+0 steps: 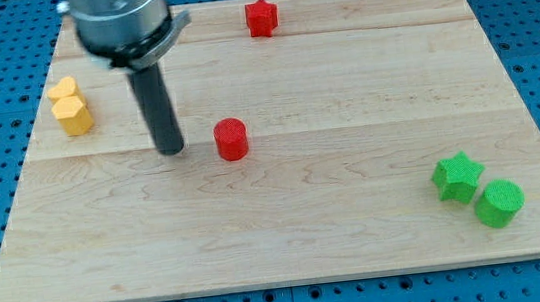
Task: Push the red circle closer to the red star
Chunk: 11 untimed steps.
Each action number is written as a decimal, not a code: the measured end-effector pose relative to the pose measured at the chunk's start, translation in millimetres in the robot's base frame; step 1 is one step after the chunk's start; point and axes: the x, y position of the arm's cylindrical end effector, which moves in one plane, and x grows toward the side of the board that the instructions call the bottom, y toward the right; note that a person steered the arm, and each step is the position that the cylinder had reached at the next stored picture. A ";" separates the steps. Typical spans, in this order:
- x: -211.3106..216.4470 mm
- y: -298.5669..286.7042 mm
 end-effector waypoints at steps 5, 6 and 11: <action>-2.6 71.4; -52.0 70.5; -116.8 74.7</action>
